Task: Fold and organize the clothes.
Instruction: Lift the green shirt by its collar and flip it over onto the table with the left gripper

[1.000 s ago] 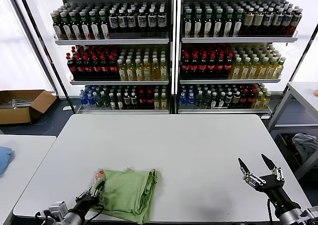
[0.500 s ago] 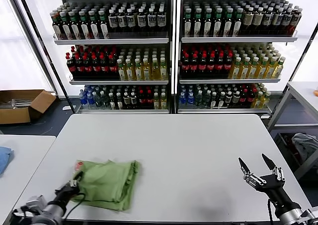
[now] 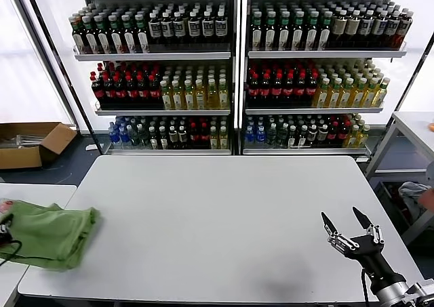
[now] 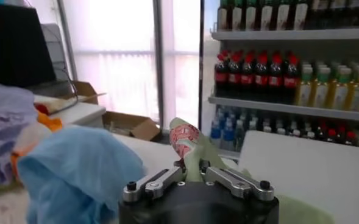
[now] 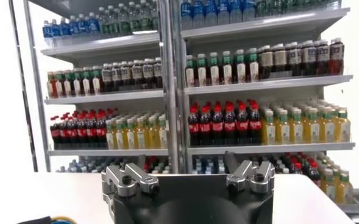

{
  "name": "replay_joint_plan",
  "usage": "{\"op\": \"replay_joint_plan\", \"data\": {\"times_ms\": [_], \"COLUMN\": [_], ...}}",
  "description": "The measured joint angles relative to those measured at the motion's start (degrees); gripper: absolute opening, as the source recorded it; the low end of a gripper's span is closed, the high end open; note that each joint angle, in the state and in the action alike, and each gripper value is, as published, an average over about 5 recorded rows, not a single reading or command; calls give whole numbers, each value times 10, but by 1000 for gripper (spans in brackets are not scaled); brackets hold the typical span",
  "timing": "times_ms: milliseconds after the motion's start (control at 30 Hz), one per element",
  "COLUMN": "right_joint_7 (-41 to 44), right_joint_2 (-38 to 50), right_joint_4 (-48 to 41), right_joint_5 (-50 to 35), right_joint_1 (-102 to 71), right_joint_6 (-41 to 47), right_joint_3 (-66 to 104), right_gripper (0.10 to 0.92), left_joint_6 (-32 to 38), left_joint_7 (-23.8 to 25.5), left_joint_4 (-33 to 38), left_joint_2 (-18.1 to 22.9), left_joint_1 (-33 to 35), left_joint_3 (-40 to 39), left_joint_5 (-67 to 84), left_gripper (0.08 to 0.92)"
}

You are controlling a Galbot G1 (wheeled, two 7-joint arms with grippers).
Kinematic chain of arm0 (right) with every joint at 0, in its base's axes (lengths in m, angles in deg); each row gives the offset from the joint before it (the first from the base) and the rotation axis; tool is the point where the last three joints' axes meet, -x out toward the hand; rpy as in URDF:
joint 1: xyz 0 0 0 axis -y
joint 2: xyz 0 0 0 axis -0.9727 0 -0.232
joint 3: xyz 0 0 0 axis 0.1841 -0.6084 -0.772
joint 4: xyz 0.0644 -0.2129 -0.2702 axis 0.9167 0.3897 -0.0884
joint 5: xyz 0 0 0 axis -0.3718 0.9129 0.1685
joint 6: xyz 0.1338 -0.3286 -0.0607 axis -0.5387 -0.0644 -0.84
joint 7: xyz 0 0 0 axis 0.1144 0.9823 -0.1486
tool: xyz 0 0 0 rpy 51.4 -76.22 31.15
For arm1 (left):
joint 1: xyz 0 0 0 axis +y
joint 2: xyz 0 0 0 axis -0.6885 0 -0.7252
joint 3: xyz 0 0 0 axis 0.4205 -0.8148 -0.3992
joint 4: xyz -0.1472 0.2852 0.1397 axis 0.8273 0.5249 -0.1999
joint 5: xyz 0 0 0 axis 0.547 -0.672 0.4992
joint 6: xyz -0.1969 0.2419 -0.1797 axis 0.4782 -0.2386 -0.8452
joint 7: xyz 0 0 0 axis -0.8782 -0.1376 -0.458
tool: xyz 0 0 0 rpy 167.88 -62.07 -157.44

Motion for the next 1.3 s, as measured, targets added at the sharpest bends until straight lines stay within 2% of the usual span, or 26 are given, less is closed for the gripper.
{"op": "replay_joint_plan", "data": {"times_ms": [200, 433, 633, 800, 1033, 1300], "right_joint_7": [1, 1, -1, -2, -2, -2], "right_joint_2": [-10, -14, -18, -20, -20, -15], "right_joint_4": [-2, 1, 5, 8, 7, 13], "right_joint_5": [4, 4, 1, 2, 1, 8], "right_joint_1": [1, -6, -11, -16, -24, -32], "right_joint_6": [-3, -3, 0, 3, 4, 11], "right_joint_3": [-12, -10, 6, 16, 24, 9], "right_gripper": [823, 823, 823, 823, 823, 823], "left_joint_6": [-10, -25, -42, -55, -59, -47], "left_joint_7": [-11, -42, -69, -97, -129, -152], "left_joint_4": [8, 82, 145, 162, 139, 109], "left_joint_2": [-22, 0, 47, 94, 168, 235], "left_joint_1": [-6, -19, -34, -56, -98, -154], "left_joint_3": [4, -72, -191, -308, -446, -516], "left_joint_5": [-4, -22, -26, -20, 18, 63], "left_gripper": [135, 135, 135, 135, 135, 135]}}
